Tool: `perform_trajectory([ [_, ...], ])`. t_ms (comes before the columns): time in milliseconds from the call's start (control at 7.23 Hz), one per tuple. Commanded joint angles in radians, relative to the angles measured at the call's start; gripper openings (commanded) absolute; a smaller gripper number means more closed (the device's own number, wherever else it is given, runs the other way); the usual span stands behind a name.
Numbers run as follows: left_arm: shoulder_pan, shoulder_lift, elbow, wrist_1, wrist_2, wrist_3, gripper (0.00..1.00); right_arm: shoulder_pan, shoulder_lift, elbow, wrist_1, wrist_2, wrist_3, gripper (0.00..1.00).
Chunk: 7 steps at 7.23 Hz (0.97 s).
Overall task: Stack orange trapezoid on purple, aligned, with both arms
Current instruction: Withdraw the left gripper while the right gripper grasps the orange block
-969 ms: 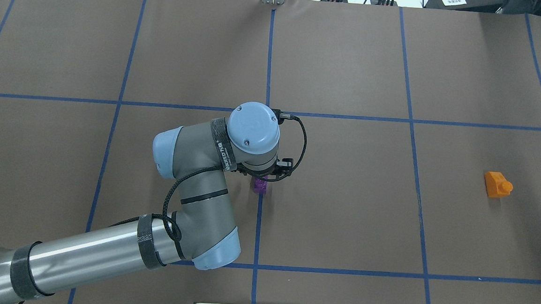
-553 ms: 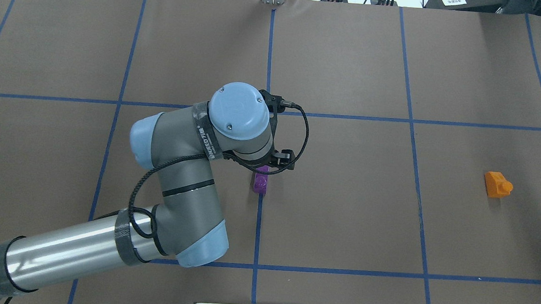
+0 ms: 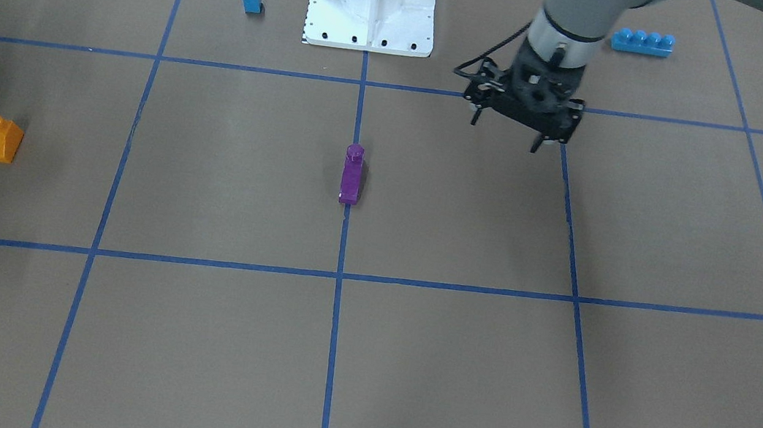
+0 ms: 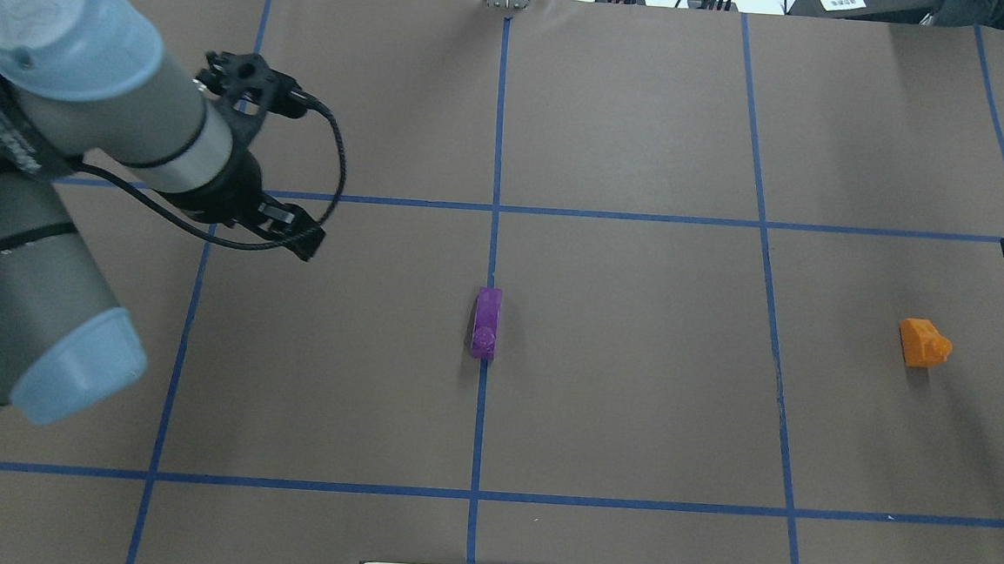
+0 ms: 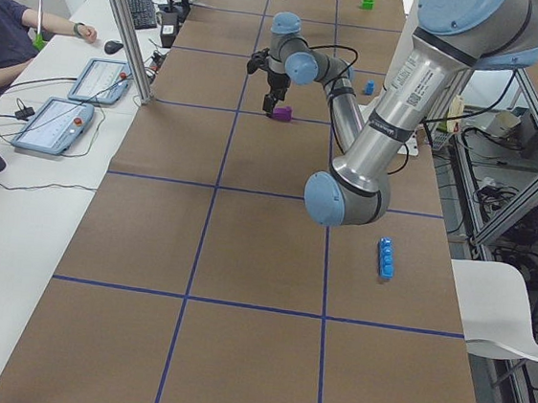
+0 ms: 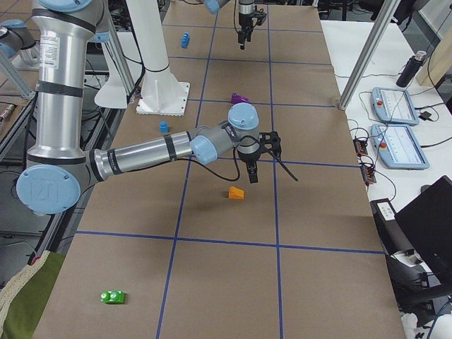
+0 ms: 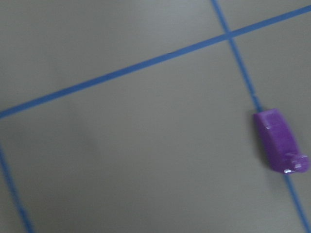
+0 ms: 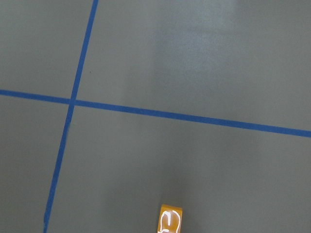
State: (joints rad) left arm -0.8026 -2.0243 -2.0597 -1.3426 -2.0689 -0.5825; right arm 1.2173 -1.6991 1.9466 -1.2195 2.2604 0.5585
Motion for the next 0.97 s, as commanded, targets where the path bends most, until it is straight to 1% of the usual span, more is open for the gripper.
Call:
perform_trajectory([
  [0, -0.249, 0.152, -0.01, 0.011, -0.099, 0.38, 1.0, -0.216, -0.052, -0.029, 0.221, -0.201, 0.312, 0.99],
  [138, -0.344, 0.203, 0.002, 0.01, -0.182, 0.511, 1.0, -0.289, -0.078, -0.07, 0.323, -0.259, 0.364, 0.99],
  [277, -0.378, 0.228, 0.0, 0.008, -0.188, 0.545, 1.0, -0.317, -0.105, -0.131, 0.427, -0.286, 0.363, 0.99],
  [415, -0.379, 0.23, 0.0, 0.01, -0.186, 0.546, 1.0, -0.326, -0.138, -0.15, 0.472, -0.289, 0.363, 0.99],
  [553, -0.379, 0.23, 0.0, 0.008, -0.186, 0.546, 1.0, -0.353, -0.154, -0.153, 0.472, -0.32, 0.363, 0.92],
  [692, -0.379, 0.23, -0.002, 0.008, -0.186, 0.546, 1.0, -0.364, -0.154, -0.17, 0.474, -0.321, 0.363, 0.74],
  [830, -0.379, 0.23, -0.002, 0.008, -0.183, 0.544, 1.0, -0.371, -0.154, -0.172, 0.472, -0.32, 0.365, 0.61],
])
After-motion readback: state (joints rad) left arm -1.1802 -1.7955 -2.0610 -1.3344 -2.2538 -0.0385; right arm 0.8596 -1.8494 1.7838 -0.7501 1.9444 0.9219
